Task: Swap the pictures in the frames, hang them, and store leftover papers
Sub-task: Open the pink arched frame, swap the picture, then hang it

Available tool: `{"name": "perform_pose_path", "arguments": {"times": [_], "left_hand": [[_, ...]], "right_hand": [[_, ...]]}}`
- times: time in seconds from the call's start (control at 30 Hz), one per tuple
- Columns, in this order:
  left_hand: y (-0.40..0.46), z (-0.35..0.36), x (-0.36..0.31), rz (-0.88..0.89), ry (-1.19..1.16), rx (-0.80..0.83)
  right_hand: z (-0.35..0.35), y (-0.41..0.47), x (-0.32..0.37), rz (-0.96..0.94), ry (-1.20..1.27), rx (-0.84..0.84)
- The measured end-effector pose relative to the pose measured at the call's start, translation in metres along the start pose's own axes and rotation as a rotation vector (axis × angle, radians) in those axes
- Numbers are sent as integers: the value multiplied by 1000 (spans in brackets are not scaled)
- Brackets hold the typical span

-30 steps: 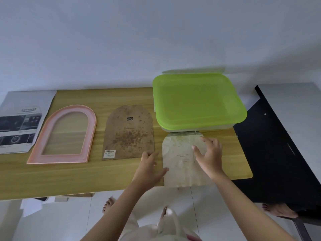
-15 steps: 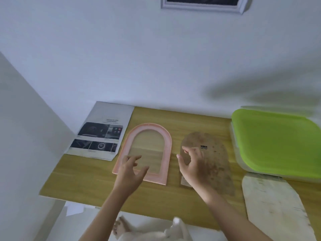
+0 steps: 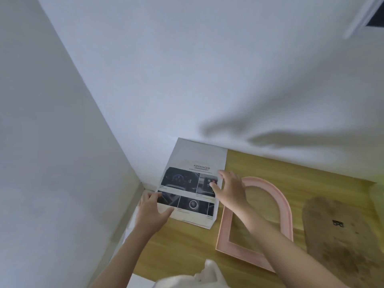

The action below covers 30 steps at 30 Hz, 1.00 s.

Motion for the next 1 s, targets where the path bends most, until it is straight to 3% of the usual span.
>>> {"name": "perform_pose_path", "arguments": {"times": [0.3, 0.4, 0.6, 0.77, 1.0], "left_hand": [[25, 12, 17, -23, 41, 104], [30, 13, 20, -47, 29, 121], [34, 14, 21, -40, 40, 122], [34, 10, 22, -31, 58, 108], [35, -4, 15, -56, -154, 56]], "right_hand": [[38, 69, 7, -41, -271, 317], [43, 74, 5, 8, -183, 363], [50, 81, 2, 91, -40, 398], [46, 76, 7, 38, -58, 363], [22, 72, 25, 49, 206, 295]]}}
Point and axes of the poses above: each hand's wrist, its own y-axis towards the middle knuckle, its own z-axis out of the palm, x = y × z, the point moved 3 cm from there along y, towards the middle knuckle, and after that the axes turned 11 degrees about -x, right-handed, at the moved point
